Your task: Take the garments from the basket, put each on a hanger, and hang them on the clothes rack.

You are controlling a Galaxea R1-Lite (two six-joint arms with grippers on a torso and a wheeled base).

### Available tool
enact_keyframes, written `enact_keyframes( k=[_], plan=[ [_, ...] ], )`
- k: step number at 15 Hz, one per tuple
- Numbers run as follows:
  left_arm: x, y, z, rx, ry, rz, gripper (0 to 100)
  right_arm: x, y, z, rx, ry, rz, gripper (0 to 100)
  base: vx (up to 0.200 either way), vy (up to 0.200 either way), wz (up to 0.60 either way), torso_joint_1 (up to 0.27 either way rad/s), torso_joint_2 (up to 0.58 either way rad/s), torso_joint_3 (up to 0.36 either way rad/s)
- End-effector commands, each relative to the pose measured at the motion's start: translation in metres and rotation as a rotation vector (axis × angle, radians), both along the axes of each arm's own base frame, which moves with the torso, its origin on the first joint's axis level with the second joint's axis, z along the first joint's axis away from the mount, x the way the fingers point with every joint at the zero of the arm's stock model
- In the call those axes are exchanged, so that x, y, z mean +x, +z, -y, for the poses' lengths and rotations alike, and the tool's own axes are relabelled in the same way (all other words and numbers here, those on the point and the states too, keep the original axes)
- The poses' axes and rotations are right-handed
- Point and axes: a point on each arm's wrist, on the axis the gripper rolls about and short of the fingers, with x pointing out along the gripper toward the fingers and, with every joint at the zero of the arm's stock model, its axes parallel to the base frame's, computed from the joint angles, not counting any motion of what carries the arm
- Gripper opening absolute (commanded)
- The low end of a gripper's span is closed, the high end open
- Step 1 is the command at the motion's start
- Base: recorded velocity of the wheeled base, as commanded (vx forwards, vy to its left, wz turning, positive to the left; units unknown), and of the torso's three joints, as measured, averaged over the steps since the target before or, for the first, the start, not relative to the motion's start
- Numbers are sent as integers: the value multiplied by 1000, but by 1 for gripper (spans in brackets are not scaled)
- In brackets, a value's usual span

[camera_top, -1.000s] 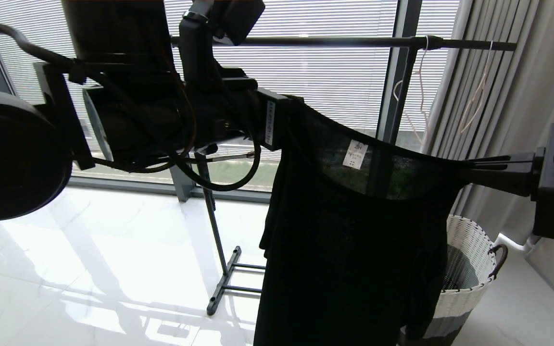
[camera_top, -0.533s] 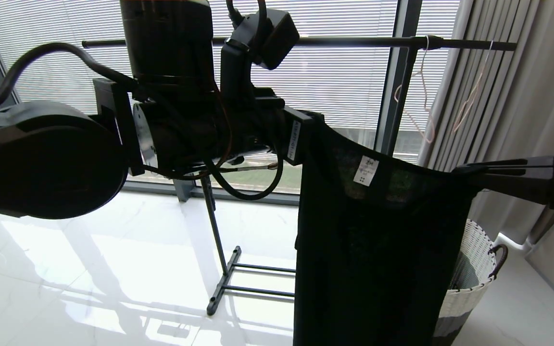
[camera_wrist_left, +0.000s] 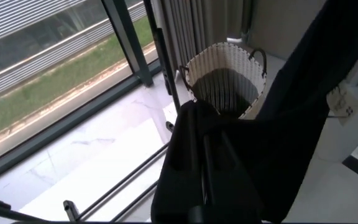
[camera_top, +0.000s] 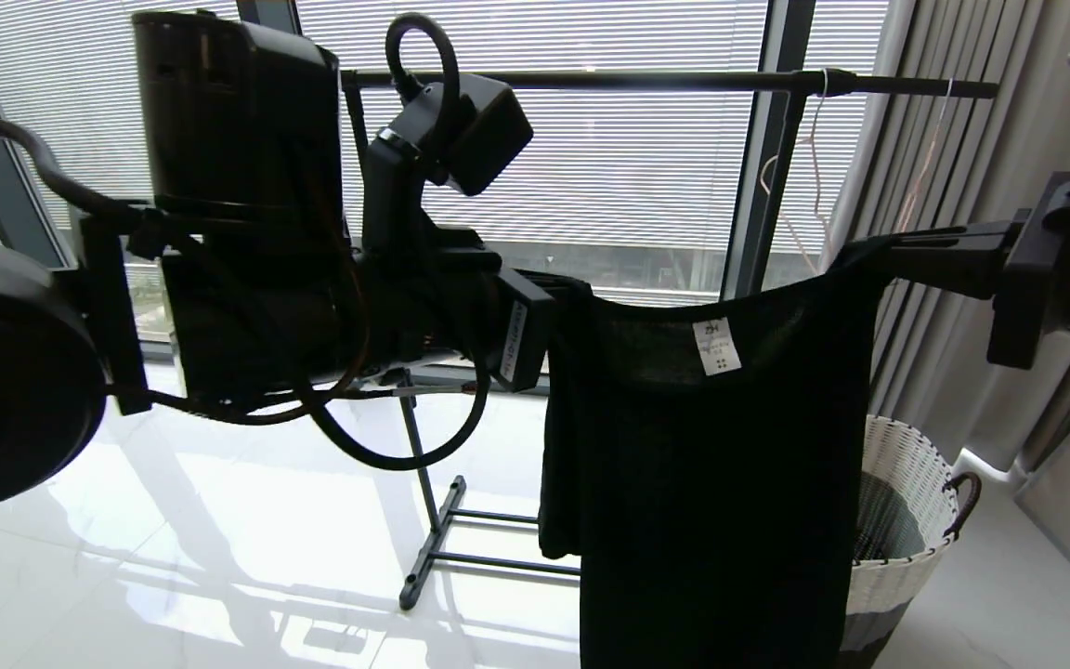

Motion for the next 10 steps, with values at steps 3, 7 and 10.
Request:
enact_keyframes(
  k=[3, 7, 10],
  plan=[
    [-55, 3, -12, -17, -104, 9, 0, 42, 8, -20, 7, 15, -8, 0, 0, 0, 0, 0, 0, 0],
    [-72, -5, -4, -1, -174, -8, 0, 58, 11, -30, 11, 17, -1, 0, 0, 0, 0, 0, 0, 0],
    [-72, -5, -4, 0, -175, -7, 0, 58, 11, -30, 11, 17, -1, 0, 0, 0, 0, 0, 0, 0]
  ],
)
